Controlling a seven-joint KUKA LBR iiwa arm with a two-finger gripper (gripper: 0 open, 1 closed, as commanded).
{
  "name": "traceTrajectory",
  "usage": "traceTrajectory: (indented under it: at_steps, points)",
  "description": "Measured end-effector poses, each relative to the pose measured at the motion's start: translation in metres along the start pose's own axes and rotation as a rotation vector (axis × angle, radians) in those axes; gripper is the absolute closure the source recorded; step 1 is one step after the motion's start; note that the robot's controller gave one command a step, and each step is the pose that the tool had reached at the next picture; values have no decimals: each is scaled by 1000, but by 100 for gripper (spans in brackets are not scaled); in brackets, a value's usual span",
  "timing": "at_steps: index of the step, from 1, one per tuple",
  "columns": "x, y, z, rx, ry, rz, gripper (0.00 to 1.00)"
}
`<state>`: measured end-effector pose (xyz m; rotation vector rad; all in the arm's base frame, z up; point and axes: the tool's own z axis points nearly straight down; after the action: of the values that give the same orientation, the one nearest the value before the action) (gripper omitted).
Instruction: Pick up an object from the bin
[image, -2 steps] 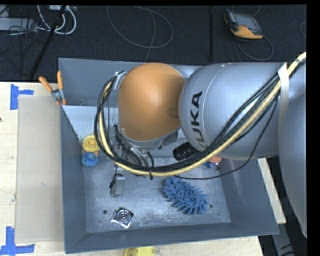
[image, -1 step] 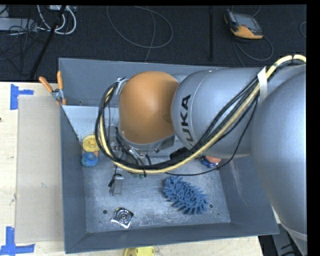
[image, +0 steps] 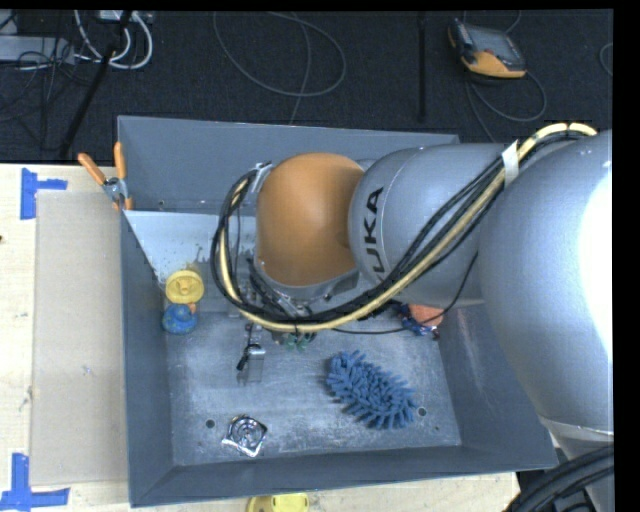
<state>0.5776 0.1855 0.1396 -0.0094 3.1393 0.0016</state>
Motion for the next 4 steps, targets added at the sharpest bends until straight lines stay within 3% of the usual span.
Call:
traceTrajectory:
  at_steps: [1,2,3,4]
  points:
    - [-8,-18,28,4,8,-57,0]
    - [-23,-54,6,-1,4,-3,0]
    - [-24,-97,-14,1,1,-28,0]
    - [7,-129,-8,1,1,10,0]
